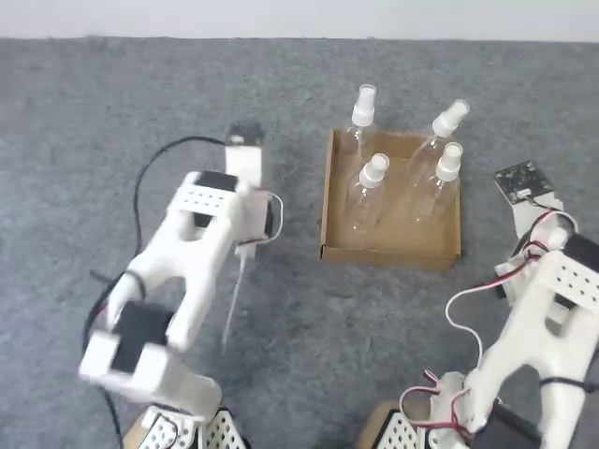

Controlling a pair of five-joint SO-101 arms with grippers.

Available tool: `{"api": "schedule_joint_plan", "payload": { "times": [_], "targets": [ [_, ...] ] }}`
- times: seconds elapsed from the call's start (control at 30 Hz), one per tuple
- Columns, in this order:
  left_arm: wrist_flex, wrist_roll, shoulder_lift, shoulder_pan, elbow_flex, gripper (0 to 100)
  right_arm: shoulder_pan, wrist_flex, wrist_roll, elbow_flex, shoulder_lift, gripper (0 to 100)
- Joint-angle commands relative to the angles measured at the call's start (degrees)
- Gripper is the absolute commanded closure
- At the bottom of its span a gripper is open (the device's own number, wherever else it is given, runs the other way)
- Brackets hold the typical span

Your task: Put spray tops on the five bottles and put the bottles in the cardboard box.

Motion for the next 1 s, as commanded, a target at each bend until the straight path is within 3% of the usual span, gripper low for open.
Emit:
{"api": "schedule_joint_plan", "payload": {
  "times": [0.0, 0.17, 0.33, 0.43, 0.6, 0.8, 0.97],
  "targets": [
    [2.9, -0.7, -17.1, -1.8, 0.5, 99, -0.7, 0.7, -1.5, -2.1, -7.8, 99.3],
    [6.6, -0.7, -35.9, -5.2, 0.8, 99, -10.5, 3.2, -9.7, -2.5, -19.1, 99.3],
    [9.8, -1.8, -48.8, -6.5, 1.2, 99, -28.4, 8.7, -16.6, -2.5, -28.2, 99.3],
    [9.7, 0.0, -52.7, -6.6, 3.1, 99, -37.6, 10.5, -21.6, -2.5, -29.5, 99.3],
    [2.3, 2.6, -56.6, -6.0, 8.5, 99, -49.5, 10.2, -25.4, -1.2, -29.5, 99.3],
    [4.3, 2.6, -63.2, -6.5, 9.3, 99, -65.4, 6.3, -28.9, 4.9, -29.6, 99.3],
    [3.3, 2.6, -67.1, -6.6, 12.4, 99, -72.0, 4.9, -28.7, 7.9, -29.6, 99.3]
  ]
}}
